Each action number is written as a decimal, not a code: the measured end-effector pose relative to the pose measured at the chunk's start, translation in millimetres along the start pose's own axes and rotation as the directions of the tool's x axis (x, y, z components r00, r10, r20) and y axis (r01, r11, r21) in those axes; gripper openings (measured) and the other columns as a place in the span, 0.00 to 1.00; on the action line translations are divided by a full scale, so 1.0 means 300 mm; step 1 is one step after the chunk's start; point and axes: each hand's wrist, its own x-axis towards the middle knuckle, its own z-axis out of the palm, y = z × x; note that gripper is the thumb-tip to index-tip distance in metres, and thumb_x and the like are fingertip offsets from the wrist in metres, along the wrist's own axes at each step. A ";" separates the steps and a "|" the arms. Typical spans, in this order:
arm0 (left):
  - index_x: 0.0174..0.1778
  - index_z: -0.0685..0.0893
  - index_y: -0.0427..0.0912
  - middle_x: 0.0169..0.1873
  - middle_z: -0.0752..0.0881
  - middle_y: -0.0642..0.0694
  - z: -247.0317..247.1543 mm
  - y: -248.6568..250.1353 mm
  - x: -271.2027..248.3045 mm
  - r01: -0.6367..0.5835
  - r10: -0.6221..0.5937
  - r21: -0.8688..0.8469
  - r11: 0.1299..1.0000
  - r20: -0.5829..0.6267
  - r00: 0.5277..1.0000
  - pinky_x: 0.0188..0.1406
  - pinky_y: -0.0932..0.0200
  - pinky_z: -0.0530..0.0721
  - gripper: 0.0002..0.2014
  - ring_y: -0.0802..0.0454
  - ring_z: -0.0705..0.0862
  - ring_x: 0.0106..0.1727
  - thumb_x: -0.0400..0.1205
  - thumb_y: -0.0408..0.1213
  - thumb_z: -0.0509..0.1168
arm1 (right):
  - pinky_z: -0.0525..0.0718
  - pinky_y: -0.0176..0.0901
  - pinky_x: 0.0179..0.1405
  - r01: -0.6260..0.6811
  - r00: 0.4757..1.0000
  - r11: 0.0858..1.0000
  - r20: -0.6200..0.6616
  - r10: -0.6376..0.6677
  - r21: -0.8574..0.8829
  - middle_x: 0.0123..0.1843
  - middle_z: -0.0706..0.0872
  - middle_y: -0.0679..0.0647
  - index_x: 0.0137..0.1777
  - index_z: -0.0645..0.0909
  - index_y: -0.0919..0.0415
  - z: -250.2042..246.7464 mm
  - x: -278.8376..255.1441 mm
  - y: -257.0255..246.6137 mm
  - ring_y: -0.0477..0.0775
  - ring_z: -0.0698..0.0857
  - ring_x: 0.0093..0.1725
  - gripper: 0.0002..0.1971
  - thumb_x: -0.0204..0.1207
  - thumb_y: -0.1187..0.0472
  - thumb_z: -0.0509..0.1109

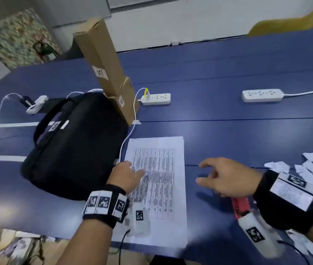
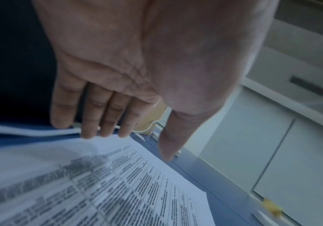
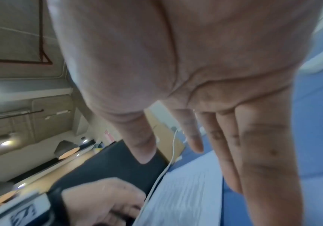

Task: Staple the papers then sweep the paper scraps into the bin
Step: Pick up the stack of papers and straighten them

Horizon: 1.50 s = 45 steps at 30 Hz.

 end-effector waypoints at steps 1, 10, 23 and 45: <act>0.71 0.77 0.32 0.69 0.81 0.36 0.022 0.004 0.022 0.020 -0.021 0.009 1.000 0.010 1.000 0.62 0.56 0.78 0.33 0.42 0.82 0.64 0.79 0.55 0.66 | 0.76 0.34 0.45 0.005 1.000 1.000 0.017 -0.005 -0.010 0.45 0.87 0.45 0.76 0.77 0.53 0.046 0.025 -0.006 0.35 0.80 0.30 0.28 0.80 0.42 0.72; 0.67 0.76 0.29 0.69 0.78 0.36 0.083 -0.010 0.027 0.152 -0.158 -0.076 0.985 -0.077 0.984 0.65 0.51 0.82 0.25 0.38 0.81 0.68 0.80 0.43 0.67 | 0.76 0.48 0.77 -0.049 0.988 0.997 -0.143 0.056 0.052 0.81 0.78 0.60 0.86 0.68 0.63 0.312 0.108 -0.021 0.60 0.79 0.77 0.40 0.79 0.43 0.73; 0.57 0.87 0.36 0.49 0.89 0.44 0.100 -0.076 -0.044 -0.168 0.078 -0.550 0.818 -0.183 0.980 0.50 0.54 0.83 0.13 0.42 0.87 0.51 0.80 0.39 0.68 | 0.87 0.46 0.52 0.016 0.959 0.950 -0.273 0.074 0.313 0.49 0.89 0.47 0.70 0.83 0.56 0.356 0.050 0.028 0.50 0.88 0.48 0.23 0.77 0.49 0.75; 0.65 0.80 0.42 0.59 0.88 0.47 0.042 -0.055 -0.302 -0.676 0.263 -0.708 0.203 -0.626 0.734 0.70 0.48 0.80 0.13 0.57 0.85 0.64 0.86 0.42 0.61 | 0.87 0.32 0.54 0.603 0.722 0.654 -0.662 -0.203 0.457 0.42 0.95 0.37 0.47 0.91 0.48 0.256 -0.065 -0.003 0.35 0.92 0.49 0.13 0.80 0.69 0.75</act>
